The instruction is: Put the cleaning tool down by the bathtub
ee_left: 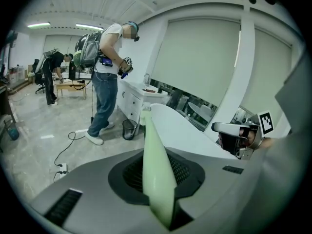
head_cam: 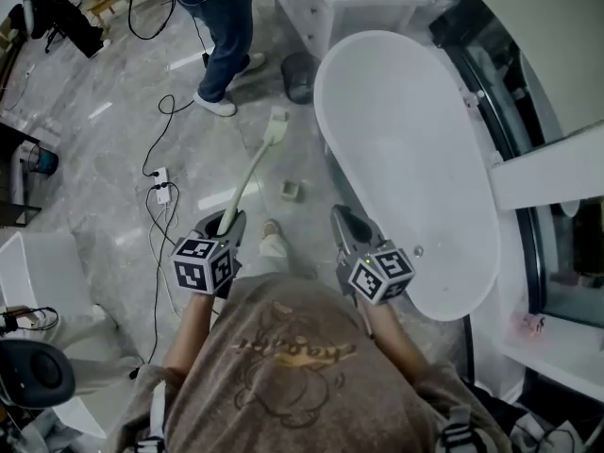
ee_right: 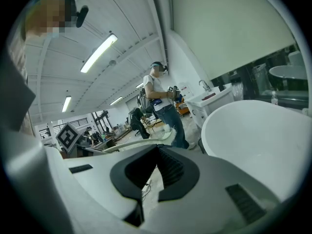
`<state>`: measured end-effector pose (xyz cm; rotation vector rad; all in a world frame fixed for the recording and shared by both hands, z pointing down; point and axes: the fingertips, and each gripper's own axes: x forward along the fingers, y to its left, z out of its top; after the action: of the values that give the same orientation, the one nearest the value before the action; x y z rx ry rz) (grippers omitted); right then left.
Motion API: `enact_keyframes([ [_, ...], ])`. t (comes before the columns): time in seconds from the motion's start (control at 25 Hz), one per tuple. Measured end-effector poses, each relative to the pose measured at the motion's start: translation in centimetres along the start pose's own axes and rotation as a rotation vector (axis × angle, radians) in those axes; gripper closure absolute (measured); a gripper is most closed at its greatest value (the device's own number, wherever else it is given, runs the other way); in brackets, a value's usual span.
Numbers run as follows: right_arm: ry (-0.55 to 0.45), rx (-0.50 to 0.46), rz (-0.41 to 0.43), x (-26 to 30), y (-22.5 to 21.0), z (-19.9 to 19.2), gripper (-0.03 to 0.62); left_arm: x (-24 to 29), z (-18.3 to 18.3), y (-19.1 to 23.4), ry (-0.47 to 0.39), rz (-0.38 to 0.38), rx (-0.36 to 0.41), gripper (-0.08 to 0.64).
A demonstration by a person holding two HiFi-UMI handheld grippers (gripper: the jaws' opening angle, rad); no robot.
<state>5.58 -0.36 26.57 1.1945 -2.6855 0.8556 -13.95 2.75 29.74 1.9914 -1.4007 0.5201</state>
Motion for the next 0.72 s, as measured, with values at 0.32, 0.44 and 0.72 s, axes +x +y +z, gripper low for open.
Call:
enact_keyframes([
  [0.32, 0.021, 0.007, -0.026, 4.2, -1.9, 0.1, 0.592, 4.5, 1.1, 2.6, 0.052, 0.009, 0.004, 0.492],
  [0.44, 0.029, 0.021, -0.037, 5.2, -2.7, -0.3, 0.592, 6.1, 1.0, 3.2, 0.064, 0.002, 0.002, 0.493],
  [0.72, 0.032, 0.027, -0.075, 8.5, -4.8, -1.3, 0.592, 9.9, 0.1, 5.4, 0.097, -0.012, 0.011, 0.492],
])
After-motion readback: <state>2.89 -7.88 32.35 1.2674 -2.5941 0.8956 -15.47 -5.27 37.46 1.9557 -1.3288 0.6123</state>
